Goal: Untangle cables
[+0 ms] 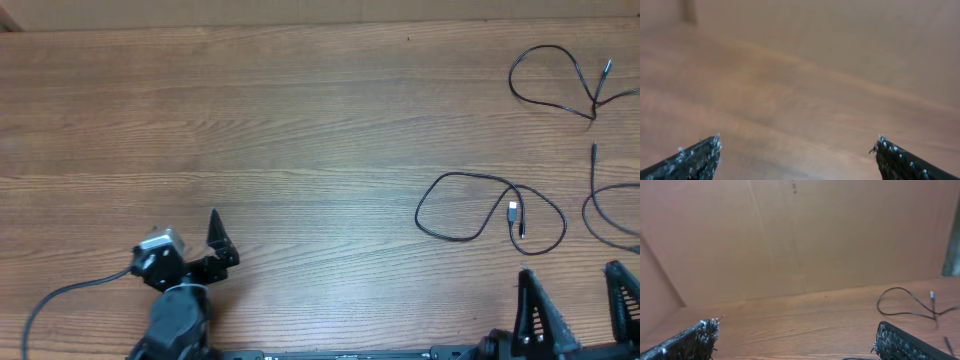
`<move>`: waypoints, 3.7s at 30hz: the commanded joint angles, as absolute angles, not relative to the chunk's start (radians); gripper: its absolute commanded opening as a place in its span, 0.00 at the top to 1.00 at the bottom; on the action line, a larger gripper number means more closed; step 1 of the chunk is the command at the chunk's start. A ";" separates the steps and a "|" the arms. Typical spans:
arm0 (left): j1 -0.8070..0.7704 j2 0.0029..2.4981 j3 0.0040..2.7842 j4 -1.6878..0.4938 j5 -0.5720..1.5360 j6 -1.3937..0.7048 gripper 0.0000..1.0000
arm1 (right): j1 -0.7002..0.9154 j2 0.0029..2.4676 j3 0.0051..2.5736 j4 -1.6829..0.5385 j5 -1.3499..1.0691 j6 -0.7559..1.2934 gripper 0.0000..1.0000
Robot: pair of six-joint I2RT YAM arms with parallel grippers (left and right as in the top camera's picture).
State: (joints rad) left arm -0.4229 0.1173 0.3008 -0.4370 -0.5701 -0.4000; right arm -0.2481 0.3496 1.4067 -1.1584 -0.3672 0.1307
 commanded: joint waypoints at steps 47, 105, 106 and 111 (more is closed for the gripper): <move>-0.129 0.115 0.189 -0.662 -0.602 -0.487 0.00 | -0.250 0.362 1.396 -1.086 -0.469 0.148 0.00; -0.129 0.115 0.189 -0.662 -0.601 -0.487 0.00 | -0.007 0.010 0.008 -0.084 -0.043 0.071 0.00; -0.129 0.115 0.189 -0.662 -0.601 -0.487 0.00 | -0.006 0.002 0.008 -0.084 -0.046 0.075 0.00; -0.129 0.115 0.189 -0.662 -0.601 -0.487 0.00 | 0.007 0.003 0.008 -0.083 -0.046 0.104 0.00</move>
